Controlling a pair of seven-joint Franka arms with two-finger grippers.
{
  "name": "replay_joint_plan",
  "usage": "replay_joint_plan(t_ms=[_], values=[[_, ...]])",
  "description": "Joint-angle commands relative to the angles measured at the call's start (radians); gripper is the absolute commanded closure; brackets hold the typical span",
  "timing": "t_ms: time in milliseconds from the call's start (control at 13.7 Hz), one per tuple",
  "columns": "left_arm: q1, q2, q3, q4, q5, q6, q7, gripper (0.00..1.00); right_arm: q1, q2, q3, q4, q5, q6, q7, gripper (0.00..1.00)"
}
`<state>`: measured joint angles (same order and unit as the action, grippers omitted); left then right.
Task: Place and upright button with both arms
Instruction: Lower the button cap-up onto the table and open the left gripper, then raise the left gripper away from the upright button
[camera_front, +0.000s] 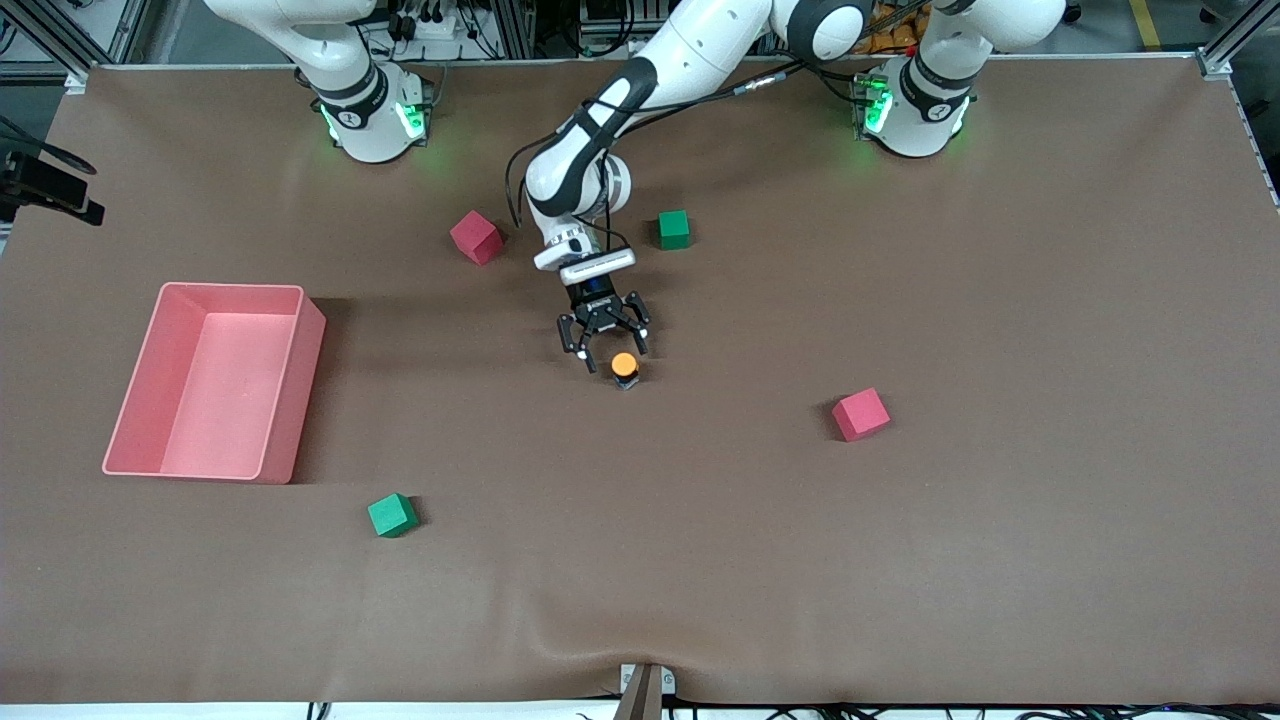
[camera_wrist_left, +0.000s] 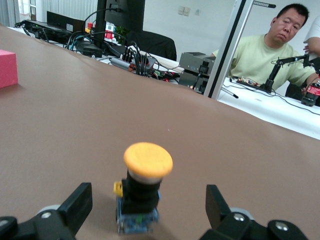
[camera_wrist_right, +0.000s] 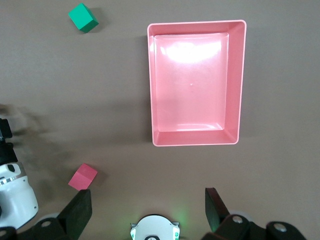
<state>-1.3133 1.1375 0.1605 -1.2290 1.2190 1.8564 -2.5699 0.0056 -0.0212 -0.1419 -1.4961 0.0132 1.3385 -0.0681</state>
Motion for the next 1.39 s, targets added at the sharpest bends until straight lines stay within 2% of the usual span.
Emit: replay_joint_plan(t_ms=[0,366,804,1023,1316], values=[[-0.001,-0.036,-0.071,-0.004,-0.025,-0.081,0.06,0.0,-0.018,-0.008,0.011,-0.003,-0.012,-0.002,0.004,0.0],[0.005,-0.102,-0.154,-0.018,-0.105,-0.16,0.17,0.0,-0.018,-0.011,0.007,-0.001,-0.007,-0.001,0.004,0.0],[0.048,-0.234,-0.156,-0.012,-0.274,-0.154,0.429,0.0,-0.018,-0.009,0.007,-0.001,-0.001,0.001,0.004,0.0],[0.091,-0.332,-0.154,-0.012,-0.361,-0.154,0.603,0.0,-0.018,-0.008,0.007,-0.003,-0.001,-0.001,0.004,0.0],[0.169,-0.419,-0.154,-0.007,-0.407,-0.151,0.776,0.0,-0.016,-0.009,0.007,-0.001,0.001,-0.004,0.004,0.0]])
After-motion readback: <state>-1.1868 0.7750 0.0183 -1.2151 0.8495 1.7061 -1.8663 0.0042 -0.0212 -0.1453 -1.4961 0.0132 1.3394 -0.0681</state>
